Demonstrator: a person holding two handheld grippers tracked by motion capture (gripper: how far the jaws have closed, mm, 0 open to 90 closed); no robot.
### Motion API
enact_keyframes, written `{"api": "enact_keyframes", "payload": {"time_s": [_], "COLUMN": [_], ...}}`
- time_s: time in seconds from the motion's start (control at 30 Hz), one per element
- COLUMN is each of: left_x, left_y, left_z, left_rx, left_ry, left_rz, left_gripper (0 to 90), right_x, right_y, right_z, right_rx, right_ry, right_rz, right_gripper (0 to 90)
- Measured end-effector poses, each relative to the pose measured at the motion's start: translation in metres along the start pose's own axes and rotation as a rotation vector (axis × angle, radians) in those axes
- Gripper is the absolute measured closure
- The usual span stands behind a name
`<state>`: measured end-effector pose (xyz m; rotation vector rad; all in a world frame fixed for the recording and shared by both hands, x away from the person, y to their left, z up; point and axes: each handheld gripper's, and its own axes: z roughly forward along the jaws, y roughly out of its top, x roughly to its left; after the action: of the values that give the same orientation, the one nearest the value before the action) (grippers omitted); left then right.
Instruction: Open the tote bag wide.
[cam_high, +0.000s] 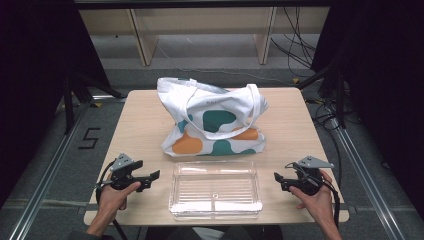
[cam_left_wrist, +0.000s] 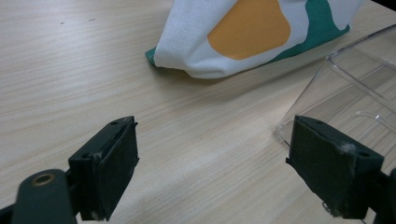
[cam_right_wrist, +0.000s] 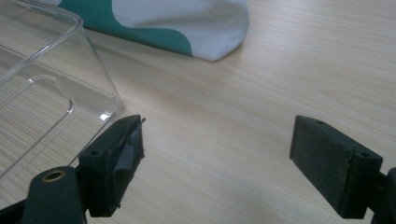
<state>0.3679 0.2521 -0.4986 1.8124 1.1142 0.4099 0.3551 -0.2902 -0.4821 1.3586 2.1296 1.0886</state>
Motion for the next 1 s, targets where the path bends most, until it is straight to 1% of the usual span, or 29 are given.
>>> {"api": "enact_keyframes", "payload": {"time_s": [0.03,0.07,0.1,0.13,0.23,0.27,0.3,0.33,0.37,0.4,0.43,0.47,0.5,0.53,0.57,0.6,0.63,0.7,0.73,0.77,0.8,0.87,0.9,0.93,0.97,1.0], "left_x": [0.0,0.0,0.0,0.0,0.0,0.0,0.0,0.0,0.0,0.0,0.0,0.0,0.0,0.0,0.0,-0.001,-0.001,-0.001,-0.001,-0.001,-0.001,-0.001,-0.001,-0.001,-0.001,-0.001], "left_y": [0.0,0.0,0.0,0.0,0.0,0.0,0.0,0.0,0.0,0.0,0.0,0.0,0.0,0.0,0.0,0.001,0.001,0.001,0.001,0.001,0.001,0.001,0.001,0.001,0.001,0.001], "left_z": [0.0,0.0,0.0,0.0,0.0,0.0,0.0,0.0,0.0,0.0,0.0,-0.001,-0.001,0.0,0.0,0.0,-0.001,-0.001,-0.001,-0.001,-0.001,-0.001,-0.001,-0.001,-0.001,-0.001], "left_rx": [-0.001,0.0,-0.002,-0.002,0.0,-0.001,-0.001,-0.001,-0.002,-0.002,-0.005,0.002,0.002,0.004,0.003,0.002,0.004,0.007,0.005,0.004,0.003,0.005,0.006,0.007,0.008,0.01], "left_ry": [-0.001,-0.001,0.0,0.001,-0.001,0.003,0.002,0.003,0.003,0.003,0.0,0.003,0.003,0.005,0.007,0.01,0.01,0.013,0.013,0.011,0.014,0.013,0.015,0.016,0.015,0.014], "left_rz": [-0.001,0.0,-0.007,-0.006,-0.003,-0.012,-0.009,-0.008,-0.006,-0.006,-0.013,-0.013,-0.013,-0.014,-0.006,-0.003,0.009,0.008,0.008,0.002,0.007,0.009,0.011,0.01,0.013,0.015], "left_gripper": [15.2,15.2,15.2,15.2,15.2,15.2,15.2,15.2,15.3,15.3,15.3,15.3,15.3,15.3,15.3,15.3,15.3,15.3,15.2,15.3,15.3,15.3,15.3,15.3,15.3,15.3], "right_x": [-0.003,-0.003,-0.004,-0.004,-0.005,-0.005,-0.005,-0.002,-0.003,-0.003,-0.002,-0.003,-0.002,-0.002,-0.003,-0.002,-0.005,-0.005,-0.002,-0.006,-0.005,-0.004,-0.004,-0.004,-0.002,-0.003], "right_y": [0.0,0.0,0.0,0.0,0.001,0.001,0.001,0.001,0.001,0.001,0.001,0.002,0.002,0.002,0.003,0.003,0.004,0.005,0.005,0.006,0.006,0.007,0.007,0.008,0.009,0.011], "right_z": [0.001,0.002,0.002,0.002,0.002,0.001,0.001,0.001,0.001,0.001,0.002,0.002,0.003,0.003,0.003,0.003,0.003,0.003,0.002,0.003,0.004,0.003,0.004,0.004,0.004,0.002], "right_rx": [-0.002,0.002,0.008,0.018,0.017,0.012,0.014,0.021,0.011,0.011,-0.001,0.006,0.01,0.025,0.02,0.019,0.015,0.001,0.004,-0.011,-0.02,-0.012,-0.017,-0.02,-0.011,-0.006], "right_ry": [0.014,0.007,-0.005,0.002,0.001,0.017,0.013,-0.011,-0.012,-0.012,-0.01,-0.004,0.007,-0.01,-0.01,-0.009,0.001,0.003,-0.014,-0.012,-0.006,0.01,-0.011,-0.012,-0.004,0.006], "right_rz": [-0.032,-0.039,-0.046,-0.048,-0.052,-0.05,-0.051,-0.023,-0.032,-0.032,-0.027,-0.033,-0.02,-0.019,-0.035,-0.03,-0.057,-0.05,-0.032,-0.072,-0.068,-0.059,-0.078,-0.085,-0.075,-0.084], "right_gripper": [18.5,18.5,18.5,18.5,18.2,18.1,18.1,18.1,18.1,18.1,18.1,18.1,18.0,17.9,17.8,17.4,17.1,16.6,16.5,16.6,16.4,16.4,16.4,16.4,16.4,16.5]}}
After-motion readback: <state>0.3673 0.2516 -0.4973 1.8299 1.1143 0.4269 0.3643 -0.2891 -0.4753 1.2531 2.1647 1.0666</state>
